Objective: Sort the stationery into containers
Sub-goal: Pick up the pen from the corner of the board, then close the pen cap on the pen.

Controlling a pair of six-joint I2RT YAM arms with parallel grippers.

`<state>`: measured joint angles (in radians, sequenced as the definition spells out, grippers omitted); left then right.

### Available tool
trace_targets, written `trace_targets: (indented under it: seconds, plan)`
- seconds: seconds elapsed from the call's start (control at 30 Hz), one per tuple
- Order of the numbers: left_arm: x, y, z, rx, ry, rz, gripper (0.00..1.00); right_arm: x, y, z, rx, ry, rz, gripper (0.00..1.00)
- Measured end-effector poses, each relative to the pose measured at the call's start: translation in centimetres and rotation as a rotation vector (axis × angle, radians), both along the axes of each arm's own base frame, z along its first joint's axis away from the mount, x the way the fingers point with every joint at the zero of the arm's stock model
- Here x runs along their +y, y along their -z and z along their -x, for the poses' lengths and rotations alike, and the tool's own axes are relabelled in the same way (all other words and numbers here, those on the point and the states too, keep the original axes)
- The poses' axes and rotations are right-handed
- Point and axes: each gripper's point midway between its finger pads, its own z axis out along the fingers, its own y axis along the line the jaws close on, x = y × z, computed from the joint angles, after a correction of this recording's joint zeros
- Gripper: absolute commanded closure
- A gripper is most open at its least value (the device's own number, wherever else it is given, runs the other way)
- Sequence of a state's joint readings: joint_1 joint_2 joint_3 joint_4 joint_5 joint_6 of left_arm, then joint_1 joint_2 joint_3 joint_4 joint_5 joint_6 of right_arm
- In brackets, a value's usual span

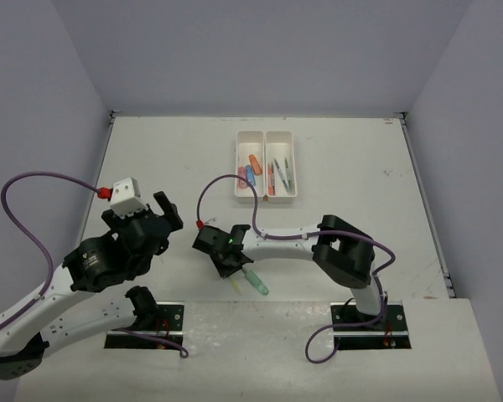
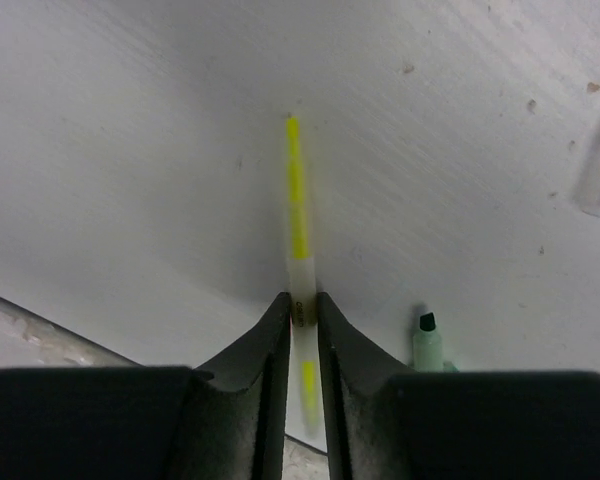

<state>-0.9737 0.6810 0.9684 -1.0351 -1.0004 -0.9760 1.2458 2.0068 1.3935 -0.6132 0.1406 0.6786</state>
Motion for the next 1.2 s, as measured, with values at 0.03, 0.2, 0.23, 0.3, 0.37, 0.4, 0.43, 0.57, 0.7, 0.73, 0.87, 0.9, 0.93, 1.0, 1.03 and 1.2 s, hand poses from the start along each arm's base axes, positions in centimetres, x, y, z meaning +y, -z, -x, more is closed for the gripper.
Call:
trace_targets:
  seconds: [0.03, 0.2, 0.23, 0.3, 0.37, 0.4, 0.43, 0.57, 0.7, 0.73, 0.87, 0.9, 0.93, 1.0, 1.03, 1.2]
  plan:
    - [0.0, 0.0, 0.0, -0.001, 0.000, 0.001, 0.00, 0.2, 0.0, 0.0, 0.000, 0.000, -0.002, 0.93]
    - [0.1, -0.1, 0.1, -0.004, -0.002, 0.010, 0.00, 0.6, 0.1, 0.3, 0.001, -0.001, -0.011, 1.00]
    - [0.1, -0.1, 0.1, -0.006, -0.003, 0.014, 0.00, 0.7, 0.1, 0.4, 0.001, -0.002, -0.015, 1.00]
    - [0.1, -0.2, 0.1, -0.008, -0.003, 0.022, 0.00, 0.8, 0.0, 0.6, 0.006, -0.010, -0.028, 1.00]
    - [0.0, -0.2, 0.1, -0.006, 0.001, 0.028, 0.00, 0.6, -0.5, 0.9, 0.006, -0.023, -0.041, 1.00]
    - [-0.2, -0.2, 0.1, -0.006, 0.005, 0.035, 0.00, 0.3, -1.4, 0.9, 0.002, -0.028, -0.053, 1.00]
    - [-0.4, -0.2, 0.1, -0.005, 0.010, 0.044, 0.00, -0.1, -2.5, 0.9, -0.007, -0.031, -0.073, 1.00]
    - [-1.7, 0.2, -0.3, 0.014, 0.013, 0.082, 0.00, -2.9, -10.3, -1.7, -0.120, 0.021, -0.232, 1.00]
    - [-4.0, 1.9, -1.3, 0.085, -0.002, 0.069, 0.00, -10.3, -18.8, -7.9, -0.327, 0.247, -0.391, 1.00]
    - [-5.0, 2.7, -1.6, 0.116, 0.002, 0.066, 0.00, -12.8, -20.0, -9.2, -0.377, 0.314, -0.409, 1.00]
    - [-10.1, 6.7, -3.1, 0.263, 0.033, 0.041, 0.03, -21.2, -19.6, -10.2, -0.463, 0.488, -0.364, 1.00]
    - [-11.3, 8.0, -3.4, 0.306, 0.037, 0.027, 0.06, -22.1, -19.2, -10.0, -0.464, 0.498, -0.349, 1.00]
    - [-12.6, 9.3, -3.7, 0.348, 0.044, 0.016, 0.09, -22.6, -18.6, -9.6, -0.456, 0.496, -0.330, 1.00]
    - [-14.8, 11.8, -4.1, 0.423, 0.054, 0.005, 0.13, -23.0, -17.6, -9.2, -0.437, 0.489, -0.293, 1.00]
    - [-15.6, 12.9, -4.1, 0.461, 0.055, -0.001, 0.13, -23.1, -16.9, -9.1, -0.423, 0.484, -0.269, 1.00]
    - [-18.7, 16.8, -4.6, 0.569, 0.049, 0.002, 0.33, -23.4, -14.5, -8.9, -0.375, 0.473, -0.191, 1.00]
